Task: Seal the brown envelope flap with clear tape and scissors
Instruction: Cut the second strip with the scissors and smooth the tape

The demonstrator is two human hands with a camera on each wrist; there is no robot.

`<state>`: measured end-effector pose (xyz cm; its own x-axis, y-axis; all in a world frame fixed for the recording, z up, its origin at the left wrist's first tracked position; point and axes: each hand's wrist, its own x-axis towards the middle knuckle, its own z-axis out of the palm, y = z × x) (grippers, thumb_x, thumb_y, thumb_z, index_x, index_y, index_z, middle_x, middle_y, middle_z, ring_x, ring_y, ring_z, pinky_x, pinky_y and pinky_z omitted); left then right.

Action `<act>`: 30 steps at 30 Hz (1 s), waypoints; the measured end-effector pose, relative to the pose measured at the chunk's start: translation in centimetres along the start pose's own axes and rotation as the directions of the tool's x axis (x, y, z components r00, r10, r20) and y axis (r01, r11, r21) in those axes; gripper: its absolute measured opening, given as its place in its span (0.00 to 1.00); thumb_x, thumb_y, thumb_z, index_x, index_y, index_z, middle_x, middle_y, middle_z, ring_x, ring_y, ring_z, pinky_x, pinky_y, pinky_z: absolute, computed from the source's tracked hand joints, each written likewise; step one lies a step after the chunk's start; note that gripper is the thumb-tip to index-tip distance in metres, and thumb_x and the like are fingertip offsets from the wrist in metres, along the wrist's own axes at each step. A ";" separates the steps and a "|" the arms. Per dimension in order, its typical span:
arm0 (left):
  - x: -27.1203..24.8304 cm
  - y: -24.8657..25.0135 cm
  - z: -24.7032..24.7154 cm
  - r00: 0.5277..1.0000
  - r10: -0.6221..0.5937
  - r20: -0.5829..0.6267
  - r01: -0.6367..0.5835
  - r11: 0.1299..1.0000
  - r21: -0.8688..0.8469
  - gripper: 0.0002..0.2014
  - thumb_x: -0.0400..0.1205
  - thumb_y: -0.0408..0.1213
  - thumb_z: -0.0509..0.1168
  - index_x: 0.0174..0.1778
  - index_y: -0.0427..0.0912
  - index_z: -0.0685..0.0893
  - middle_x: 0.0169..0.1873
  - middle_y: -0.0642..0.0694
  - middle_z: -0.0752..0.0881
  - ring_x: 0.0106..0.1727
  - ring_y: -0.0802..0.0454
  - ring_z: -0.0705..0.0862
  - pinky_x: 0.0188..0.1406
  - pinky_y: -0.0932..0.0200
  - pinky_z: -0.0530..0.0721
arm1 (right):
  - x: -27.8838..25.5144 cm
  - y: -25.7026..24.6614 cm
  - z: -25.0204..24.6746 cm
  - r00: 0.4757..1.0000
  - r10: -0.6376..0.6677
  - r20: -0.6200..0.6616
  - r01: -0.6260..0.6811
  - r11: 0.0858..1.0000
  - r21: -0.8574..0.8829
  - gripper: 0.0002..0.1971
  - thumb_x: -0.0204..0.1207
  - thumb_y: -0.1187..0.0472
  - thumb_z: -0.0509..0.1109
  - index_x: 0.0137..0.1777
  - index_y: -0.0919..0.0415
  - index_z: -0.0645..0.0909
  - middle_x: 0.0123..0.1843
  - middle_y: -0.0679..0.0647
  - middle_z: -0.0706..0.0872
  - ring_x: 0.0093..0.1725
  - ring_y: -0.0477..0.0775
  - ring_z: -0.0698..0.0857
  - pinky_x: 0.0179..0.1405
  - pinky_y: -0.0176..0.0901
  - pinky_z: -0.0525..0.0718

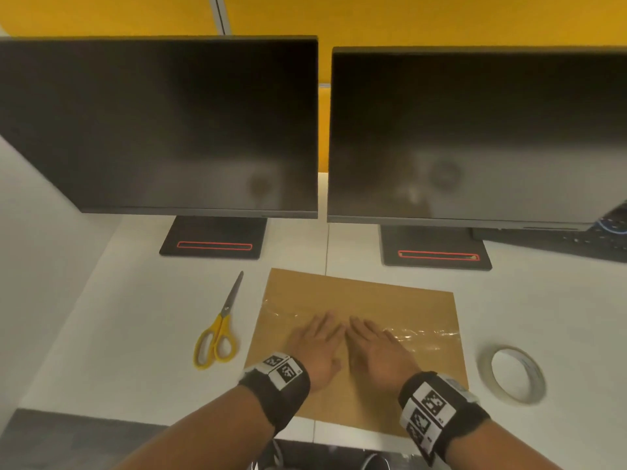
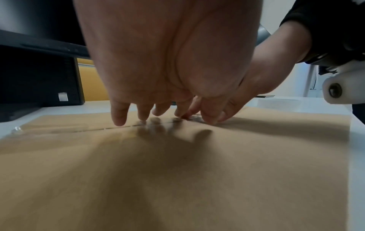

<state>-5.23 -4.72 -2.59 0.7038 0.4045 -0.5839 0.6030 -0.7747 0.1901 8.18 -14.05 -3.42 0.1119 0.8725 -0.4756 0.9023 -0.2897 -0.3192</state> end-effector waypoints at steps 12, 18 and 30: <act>0.4 0.7 1.3 0.988 -0.148 0.050 0.144 0.986 0.082 0.39 0.85 0.57 0.48 0.82 0.46 0.32 0.81 0.47 0.27 0.83 0.50 0.33 0.77 0.29 0.50 | 0.3 0.9 1.0 0.993 0.007 0.120 0.006 0.994 -0.105 0.32 0.86 0.52 0.48 0.82 0.50 0.33 0.84 0.46 0.31 0.84 0.51 0.36 0.82 0.55 0.39; -0.5 -1.4 1.4 0.952 -0.305 0.028 0.306 0.952 -0.024 0.52 0.77 0.70 0.53 0.81 0.42 0.29 0.81 0.43 0.27 0.83 0.47 0.33 0.79 0.32 0.49 | 0.2 1.1 0.8 0.989 -0.003 0.145 0.016 0.996 -0.092 0.32 0.86 0.51 0.48 0.83 0.50 0.33 0.84 0.47 0.31 0.84 0.52 0.36 0.83 0.57 0.40; -1.6 -4.6 1.5 0.945 -0.326 -0.033 0.318 0.937 -0.147 0.59 0.68 0.75 0.59 0.83 0.48 0.34 0.82 0.50 0.31 0.82 0.35 0.34 0.79 0.30 0.46 | 0.3 1.3 0.8 0.990 -0.009 0.139 0.017 0.998 -0.055 0.33 0.85 0.51 0.50 0.83 0.50 0.35 0.85 0.47 0.32 0.85 0.52 0.36 0.83 0.56 0.41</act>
<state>-9.73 -2.51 -3.72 0.4805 0.6508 -0.5878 0.8440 -0.5253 0.1083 9.02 -14.44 -4.66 0.0446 0.8122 -0.5816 0.9255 -0.2528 -0.2820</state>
